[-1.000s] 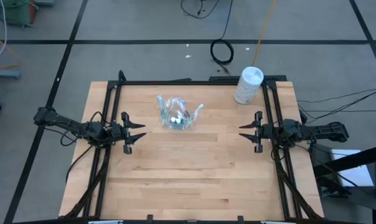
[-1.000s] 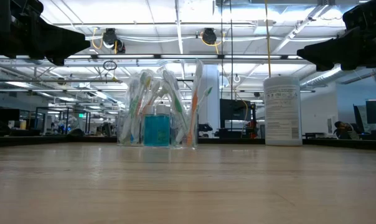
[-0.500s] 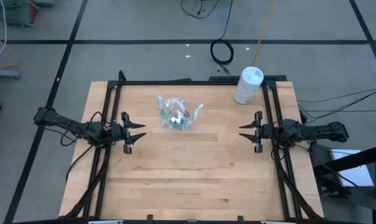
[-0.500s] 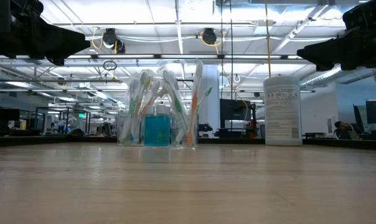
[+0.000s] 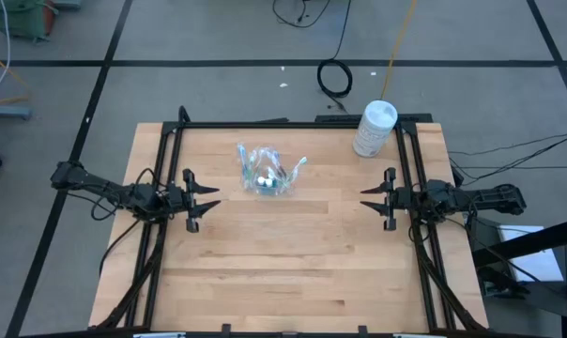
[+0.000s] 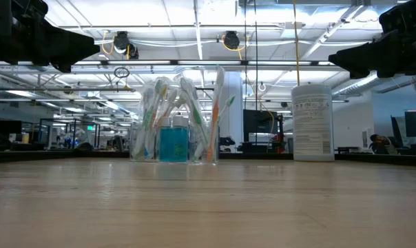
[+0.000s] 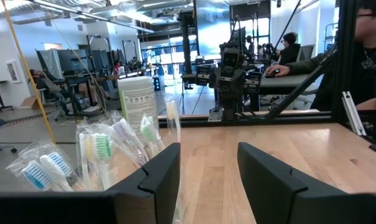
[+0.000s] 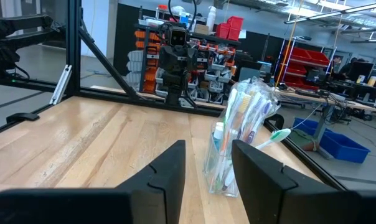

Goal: Pick & Place toothbrushing station
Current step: Return to Home Position

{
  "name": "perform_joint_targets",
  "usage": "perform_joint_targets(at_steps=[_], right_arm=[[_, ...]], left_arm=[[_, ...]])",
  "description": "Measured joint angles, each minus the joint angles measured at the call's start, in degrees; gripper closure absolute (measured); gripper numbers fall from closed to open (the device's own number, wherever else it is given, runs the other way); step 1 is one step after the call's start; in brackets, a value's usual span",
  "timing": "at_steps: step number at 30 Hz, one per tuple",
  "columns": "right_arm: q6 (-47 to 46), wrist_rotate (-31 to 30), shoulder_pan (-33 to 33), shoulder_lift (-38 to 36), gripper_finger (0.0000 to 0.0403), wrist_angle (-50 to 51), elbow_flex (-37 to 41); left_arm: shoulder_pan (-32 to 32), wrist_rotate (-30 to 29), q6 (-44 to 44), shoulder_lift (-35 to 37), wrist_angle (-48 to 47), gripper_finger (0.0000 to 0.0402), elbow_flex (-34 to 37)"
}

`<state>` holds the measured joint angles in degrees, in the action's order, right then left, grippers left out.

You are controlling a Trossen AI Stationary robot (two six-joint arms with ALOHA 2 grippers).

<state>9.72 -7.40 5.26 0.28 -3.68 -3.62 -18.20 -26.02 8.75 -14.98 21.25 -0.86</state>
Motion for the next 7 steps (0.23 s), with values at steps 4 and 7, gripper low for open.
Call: perform_joint_targets(at_steps=[4,7], right_arm=[[0.0,0.0,0.0,0.0,0.0279,0.0,0.0],[0.0,0.0,0.0,0.0,0.028,0.0,0.0]], left_arm=[[0.0,0.0,0.0,0.0,0.0,0.0238,0.0],[0.0,0.0,0.0,0.0,0.0,0.0238,0.0]])
